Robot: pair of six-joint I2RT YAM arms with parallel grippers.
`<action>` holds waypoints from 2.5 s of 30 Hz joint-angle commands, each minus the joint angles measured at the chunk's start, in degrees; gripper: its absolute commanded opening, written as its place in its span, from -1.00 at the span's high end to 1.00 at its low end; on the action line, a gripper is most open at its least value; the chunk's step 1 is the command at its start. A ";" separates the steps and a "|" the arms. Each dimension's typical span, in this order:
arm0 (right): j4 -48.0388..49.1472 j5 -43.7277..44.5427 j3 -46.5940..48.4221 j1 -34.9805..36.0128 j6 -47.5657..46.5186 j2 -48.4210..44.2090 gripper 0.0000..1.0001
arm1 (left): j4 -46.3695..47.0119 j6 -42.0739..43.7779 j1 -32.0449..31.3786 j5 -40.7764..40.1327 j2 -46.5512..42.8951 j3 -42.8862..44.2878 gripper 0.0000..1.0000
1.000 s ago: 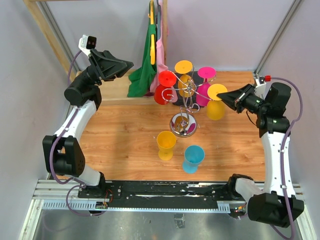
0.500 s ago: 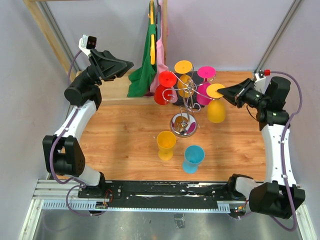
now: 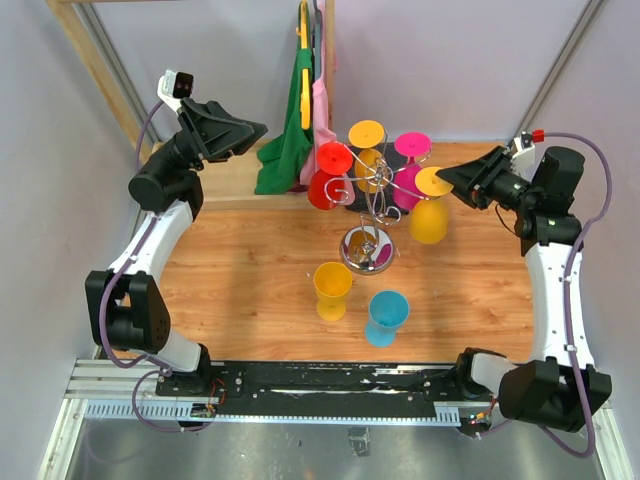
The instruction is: Place the wine glass upside down on the wine glass rack
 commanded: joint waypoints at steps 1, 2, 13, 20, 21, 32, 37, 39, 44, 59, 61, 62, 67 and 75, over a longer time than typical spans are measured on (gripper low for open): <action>-0.69 1.37 2.43 -1.00 -3.37 0.75 0.26 | 6.29 -5.42 0.32 0.85 -0.89 0.34 0.05; -0.86 1.67 2.63 -1.04 -3.71 0.93 0.25 | 6.29 -5.43 0.32 0.90 -0.83 0.25 0.05; -1.65 6.00 3.74 -1.30 -5.68 3.41 0.09 | 5.58 -5.00 0.32 1.85 -0.83 -0.04 0.05; -2.28 9.79 4.40 -4.40 -5.75 3.91 0.05 | -4.71 2.61 0.32 6.29 -2.87 -1.33 0.05; -2.84 10.05 4.84 -4.87 -6.08 3.83 0.05 | -9.63 5.38 0.32 7.31 -3.82 -1.75 0.05; -6.37 11.72 12.01 -6.84 -8.49 3.75 -0.01 | -53.57 39.70 0.04 8.43 -16.82 -8.03 0.06; -6.36 10.52 13.22 -6.76 -7.87 3.68 -0.01 | -97.59 72.17 -2.93 -2.59 -20.78 -1.72 0.05; -6.32 10.40 13.28 -6.61 -7.88 3.33 -0.01 | -106.34 78.56 -4.23 -6.60 -20.87 0.22 0.06; -5.43 9.78 12.51 -6.51 -7.07 3.01 -0.01 | -111.43 81.68 -6.34 -11.25 -25.39 -3.43 0.05; -3.06 8.63 10.79 -6.49 -4.69 0.81 -0.01 | -127.02 85.72 -32.22 -37.82 -29.39 -10.42 0.06; -2.93 8.55 10.45 -6.52 -4.49 0.42 -0.01 | -127.47 85.00 -35.23 -41.26 -28.45 -10.89 0.07; -2.69 8.48 10.23 -6.49 -4.33 0.24 -0.01 | -127.68 84.64 -36.65 -42.67 -27.88 -11.13 0.07; -1.72 8.28 8.82 -6.51 -3.81 -0.73 -0.01 | -127.59 82.65 -42.47 -48.07 -23.74 -12.18 0.05; -1.32 8.28 7.63 -6.53 -3.67 -1.58 -0.01 | -127.41 81.58 -45.03 -52.65 -17.40 -9.38 0.04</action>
